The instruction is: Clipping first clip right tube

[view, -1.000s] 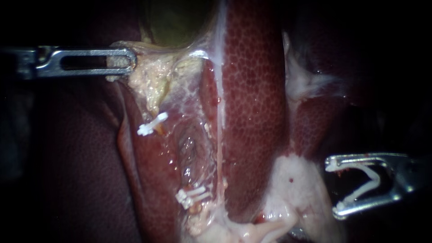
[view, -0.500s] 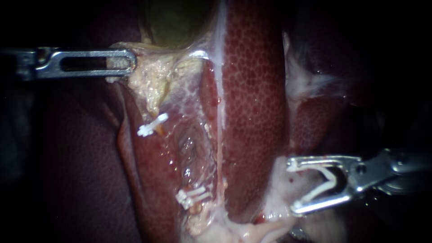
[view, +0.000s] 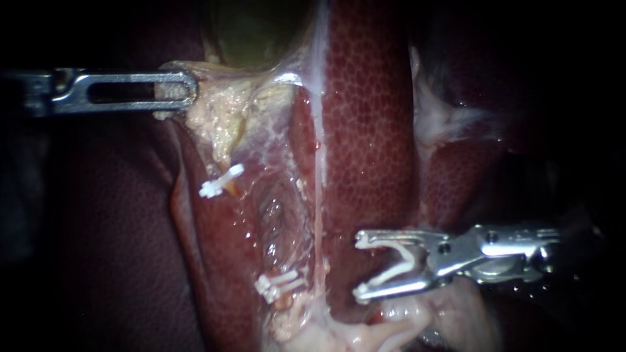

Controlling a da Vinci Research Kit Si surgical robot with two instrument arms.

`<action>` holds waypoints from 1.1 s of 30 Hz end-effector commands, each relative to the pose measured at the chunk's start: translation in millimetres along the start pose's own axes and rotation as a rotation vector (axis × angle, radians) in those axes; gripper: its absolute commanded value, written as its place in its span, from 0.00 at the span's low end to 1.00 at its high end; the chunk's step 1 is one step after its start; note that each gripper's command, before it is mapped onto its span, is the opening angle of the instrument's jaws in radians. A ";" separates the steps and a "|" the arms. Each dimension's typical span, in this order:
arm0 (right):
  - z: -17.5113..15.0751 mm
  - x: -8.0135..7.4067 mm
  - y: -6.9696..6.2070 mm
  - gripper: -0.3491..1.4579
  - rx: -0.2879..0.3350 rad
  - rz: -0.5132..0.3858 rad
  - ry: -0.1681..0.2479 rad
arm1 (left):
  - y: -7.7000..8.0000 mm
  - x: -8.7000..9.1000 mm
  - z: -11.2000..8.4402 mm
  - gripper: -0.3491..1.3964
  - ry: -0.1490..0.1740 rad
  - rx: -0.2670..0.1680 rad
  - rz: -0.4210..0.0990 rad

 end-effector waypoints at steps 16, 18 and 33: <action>4.1 -2.8 3.3 0.52 -0.020 0.022 0.001 | -0.1 0.1 0.1 0.00 -0.001 -0.002 0.000; 4.4 -2.9 3.5 0.52 -0.022 0.028 0.001 | -0.1 0.1 0.1 0.00 -0.001 -0.002 0.000; 5.9 -5.0 4.9 0.52 -0.033 0.041 -0.008 | -0.5 0.2 0.0 0.00 -0.004 -0.006 -0.001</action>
